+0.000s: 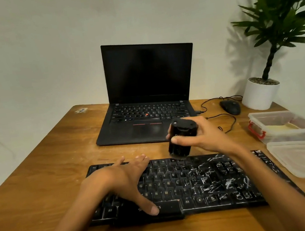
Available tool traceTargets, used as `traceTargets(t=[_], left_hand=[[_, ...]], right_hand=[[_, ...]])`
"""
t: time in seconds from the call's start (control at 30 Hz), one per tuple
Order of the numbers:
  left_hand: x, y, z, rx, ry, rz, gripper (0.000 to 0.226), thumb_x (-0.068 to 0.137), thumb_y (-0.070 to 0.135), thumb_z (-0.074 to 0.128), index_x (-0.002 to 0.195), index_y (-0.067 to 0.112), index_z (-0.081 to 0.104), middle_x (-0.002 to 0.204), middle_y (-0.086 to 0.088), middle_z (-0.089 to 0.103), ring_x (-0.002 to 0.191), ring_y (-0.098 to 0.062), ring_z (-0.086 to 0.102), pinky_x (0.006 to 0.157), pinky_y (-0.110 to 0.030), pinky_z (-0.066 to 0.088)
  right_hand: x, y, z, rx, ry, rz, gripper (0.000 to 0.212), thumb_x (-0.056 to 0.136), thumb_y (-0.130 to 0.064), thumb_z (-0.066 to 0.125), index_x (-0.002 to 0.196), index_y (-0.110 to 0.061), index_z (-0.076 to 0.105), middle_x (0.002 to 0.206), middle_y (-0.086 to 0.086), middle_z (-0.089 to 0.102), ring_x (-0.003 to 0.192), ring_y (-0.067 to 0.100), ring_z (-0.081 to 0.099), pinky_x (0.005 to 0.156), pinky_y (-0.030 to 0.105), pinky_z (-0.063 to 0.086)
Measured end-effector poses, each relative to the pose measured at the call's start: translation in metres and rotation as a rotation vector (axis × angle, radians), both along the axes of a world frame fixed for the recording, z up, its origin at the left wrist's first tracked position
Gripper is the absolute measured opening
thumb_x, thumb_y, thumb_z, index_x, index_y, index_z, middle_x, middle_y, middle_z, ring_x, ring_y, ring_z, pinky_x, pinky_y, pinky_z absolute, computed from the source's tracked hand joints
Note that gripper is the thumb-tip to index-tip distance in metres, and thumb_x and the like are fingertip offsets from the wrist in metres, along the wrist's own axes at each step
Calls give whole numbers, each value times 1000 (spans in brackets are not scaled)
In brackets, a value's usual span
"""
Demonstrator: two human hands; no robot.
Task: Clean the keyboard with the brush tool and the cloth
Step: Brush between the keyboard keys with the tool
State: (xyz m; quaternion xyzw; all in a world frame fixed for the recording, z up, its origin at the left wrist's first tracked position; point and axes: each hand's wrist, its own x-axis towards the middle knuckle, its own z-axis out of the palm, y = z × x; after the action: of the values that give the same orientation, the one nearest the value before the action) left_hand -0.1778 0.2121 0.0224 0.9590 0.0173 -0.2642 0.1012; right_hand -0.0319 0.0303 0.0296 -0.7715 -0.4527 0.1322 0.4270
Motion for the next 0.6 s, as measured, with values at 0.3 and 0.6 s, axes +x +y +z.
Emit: traceTargets(t=[0.3,0.6], left_hand=[[4,-8,9,100,35,-21,119,71,62,63,145,19,-19,154,5,-17,140,-12,-17,109,-34,-18],[4,-3,4,86,45,-24,120,69,66,63,145,21,-18,154,6,-18,140,-9,-16,111,-37,-18]], right_hand=[[12,-26,13,57,21,-67,34,72,-29,75,96,-8,63,96,10,69,92,18,64,79,25,52],[8,21,-2,15,81,46,31,75,-30,72,95,-10,61,92,6,67,87,5,63,77,18,51]])
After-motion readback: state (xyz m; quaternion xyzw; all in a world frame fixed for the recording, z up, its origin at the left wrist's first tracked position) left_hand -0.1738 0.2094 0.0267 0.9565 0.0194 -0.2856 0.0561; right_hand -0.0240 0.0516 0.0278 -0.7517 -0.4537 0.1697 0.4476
